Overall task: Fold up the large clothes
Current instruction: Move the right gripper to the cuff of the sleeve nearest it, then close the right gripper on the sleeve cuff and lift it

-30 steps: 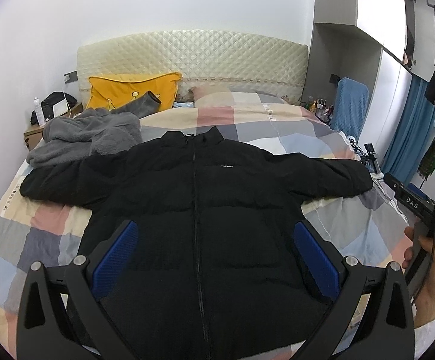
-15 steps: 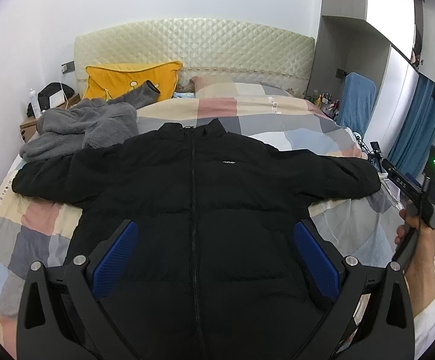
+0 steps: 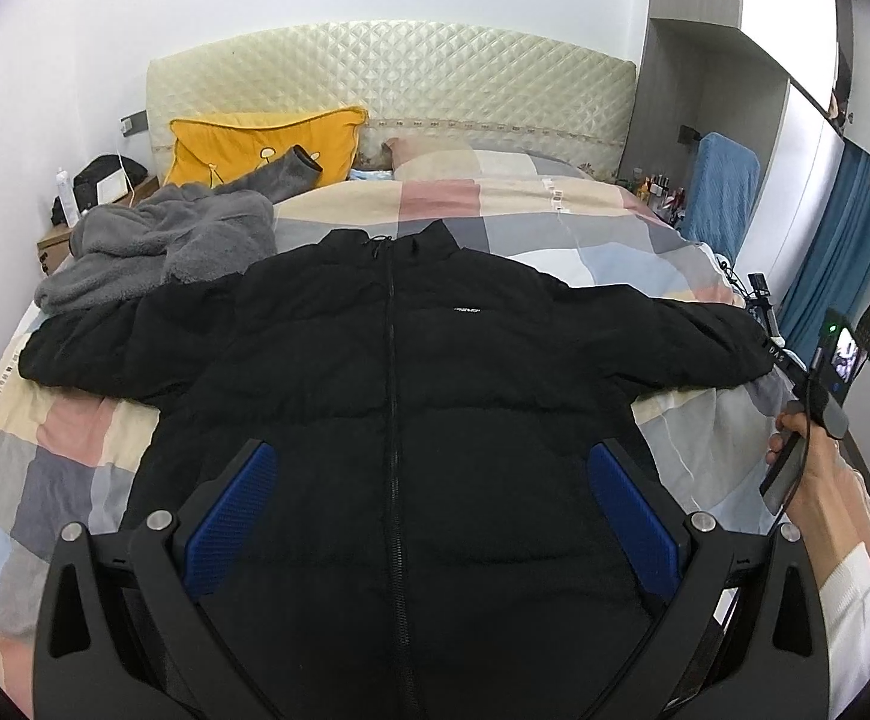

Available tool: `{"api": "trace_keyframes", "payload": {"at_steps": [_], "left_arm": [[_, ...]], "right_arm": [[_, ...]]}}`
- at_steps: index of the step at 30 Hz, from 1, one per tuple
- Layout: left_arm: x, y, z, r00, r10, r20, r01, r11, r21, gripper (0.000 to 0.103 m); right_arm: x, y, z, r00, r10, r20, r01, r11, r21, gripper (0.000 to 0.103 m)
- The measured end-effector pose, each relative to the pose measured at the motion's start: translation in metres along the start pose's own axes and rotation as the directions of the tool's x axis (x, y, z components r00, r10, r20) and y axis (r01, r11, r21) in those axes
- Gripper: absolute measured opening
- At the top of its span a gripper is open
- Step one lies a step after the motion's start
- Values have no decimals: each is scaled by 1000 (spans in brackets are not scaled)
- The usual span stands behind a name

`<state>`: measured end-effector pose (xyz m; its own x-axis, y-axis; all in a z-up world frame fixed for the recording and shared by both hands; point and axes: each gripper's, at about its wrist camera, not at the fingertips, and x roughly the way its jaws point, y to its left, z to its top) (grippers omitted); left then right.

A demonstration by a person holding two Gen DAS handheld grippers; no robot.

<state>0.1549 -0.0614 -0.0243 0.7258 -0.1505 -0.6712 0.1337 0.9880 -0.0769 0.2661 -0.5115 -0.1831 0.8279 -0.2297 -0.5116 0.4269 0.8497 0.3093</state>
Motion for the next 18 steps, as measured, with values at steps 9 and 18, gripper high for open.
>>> {"api": "trace_keyframes", "payload": {"at_steps": [9,18], "left_arm": [[39,22,-9,1000,-11,-28,9,998,-63,103],[79,39,-23,997,21,-72,-27,997,-77,103]], "right_arm": [[48,-51,-13,990,96,-104,-75,978,196,65],[71,-96,4,987,109,-114,-71,954,293,54]]}}
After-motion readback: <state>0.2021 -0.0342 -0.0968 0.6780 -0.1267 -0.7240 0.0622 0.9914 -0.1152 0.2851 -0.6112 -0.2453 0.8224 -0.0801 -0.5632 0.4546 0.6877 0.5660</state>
